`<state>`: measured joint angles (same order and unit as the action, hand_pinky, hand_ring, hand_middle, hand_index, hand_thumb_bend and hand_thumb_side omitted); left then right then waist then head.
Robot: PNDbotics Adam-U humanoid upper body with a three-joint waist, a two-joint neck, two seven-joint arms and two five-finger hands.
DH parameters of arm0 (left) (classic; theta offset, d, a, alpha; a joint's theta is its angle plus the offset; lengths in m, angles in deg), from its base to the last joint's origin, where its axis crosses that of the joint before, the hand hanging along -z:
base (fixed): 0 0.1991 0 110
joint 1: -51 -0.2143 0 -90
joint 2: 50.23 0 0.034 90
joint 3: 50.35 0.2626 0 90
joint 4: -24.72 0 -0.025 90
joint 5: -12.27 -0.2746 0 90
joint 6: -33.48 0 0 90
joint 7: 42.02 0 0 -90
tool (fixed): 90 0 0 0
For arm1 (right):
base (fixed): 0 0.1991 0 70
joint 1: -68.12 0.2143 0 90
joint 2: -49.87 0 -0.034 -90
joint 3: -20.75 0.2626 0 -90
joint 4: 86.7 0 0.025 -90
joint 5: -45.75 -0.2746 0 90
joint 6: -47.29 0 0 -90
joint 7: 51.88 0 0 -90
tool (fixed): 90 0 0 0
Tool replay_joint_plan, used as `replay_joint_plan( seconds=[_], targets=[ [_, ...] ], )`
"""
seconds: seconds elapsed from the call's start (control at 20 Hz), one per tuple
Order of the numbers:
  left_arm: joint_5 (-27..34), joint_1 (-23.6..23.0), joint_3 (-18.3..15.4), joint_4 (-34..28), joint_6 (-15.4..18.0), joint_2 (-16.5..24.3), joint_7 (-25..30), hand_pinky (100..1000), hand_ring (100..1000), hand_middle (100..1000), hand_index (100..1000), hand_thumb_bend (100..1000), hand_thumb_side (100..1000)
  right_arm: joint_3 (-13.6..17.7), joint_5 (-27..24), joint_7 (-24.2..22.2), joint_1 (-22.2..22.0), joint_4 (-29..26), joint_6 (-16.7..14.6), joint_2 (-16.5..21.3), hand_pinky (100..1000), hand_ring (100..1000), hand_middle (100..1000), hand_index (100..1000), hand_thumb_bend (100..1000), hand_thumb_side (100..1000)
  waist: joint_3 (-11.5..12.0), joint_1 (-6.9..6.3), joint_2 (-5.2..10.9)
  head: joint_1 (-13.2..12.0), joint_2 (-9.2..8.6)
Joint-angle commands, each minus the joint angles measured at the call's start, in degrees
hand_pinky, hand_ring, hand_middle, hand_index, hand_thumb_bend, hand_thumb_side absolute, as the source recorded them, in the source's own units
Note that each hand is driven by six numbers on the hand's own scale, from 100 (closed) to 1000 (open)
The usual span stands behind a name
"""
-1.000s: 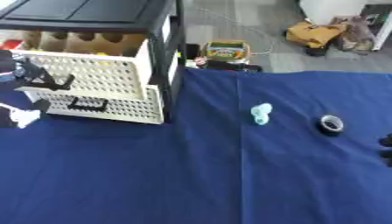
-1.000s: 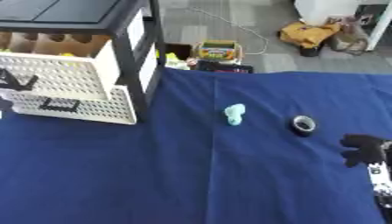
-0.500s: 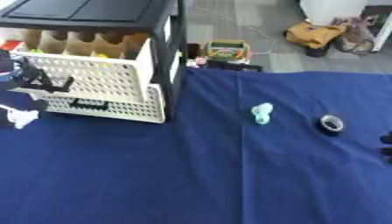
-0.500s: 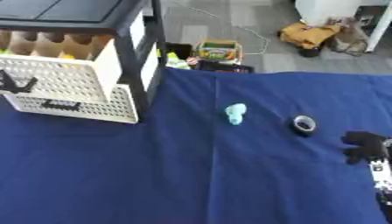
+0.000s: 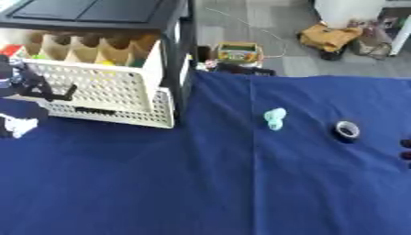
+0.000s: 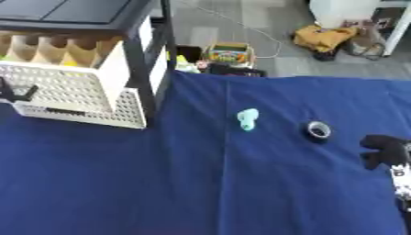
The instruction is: Pick up objects from table and place into drawer.
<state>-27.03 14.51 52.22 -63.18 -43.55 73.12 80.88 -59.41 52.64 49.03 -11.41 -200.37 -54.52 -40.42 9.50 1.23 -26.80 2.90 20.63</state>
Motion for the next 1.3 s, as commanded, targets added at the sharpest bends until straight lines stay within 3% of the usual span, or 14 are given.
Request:
replay_joint_plan(
  seconds=[0.05, 1.3],
  targets=[
    [-0.1, 0.1, -0.4, -0.9, 0.4, 2.7, 0.0, 209, 100, 100, 683, 100, 340, 0.5, -0.4, 0.3, -0.1, -0.9, -0.1, 1.2, 650, 719, 386, 709, 155, 875, 0.1, -0.03, 1.89, 0.1, 0.16],
    [0.5, -1.9, -0.1, -3.1, 0.7, 3.5, -0.2, 212, 100, 100, 682, 100, 340, 0.8, -1.2, 0.4, -0.2, -0.9, -0.1, 1.3, 655, 720, 389, 710, 149, 877, 2.4, 1.11, 2.82, 0.2, 0.59]
  ],
)
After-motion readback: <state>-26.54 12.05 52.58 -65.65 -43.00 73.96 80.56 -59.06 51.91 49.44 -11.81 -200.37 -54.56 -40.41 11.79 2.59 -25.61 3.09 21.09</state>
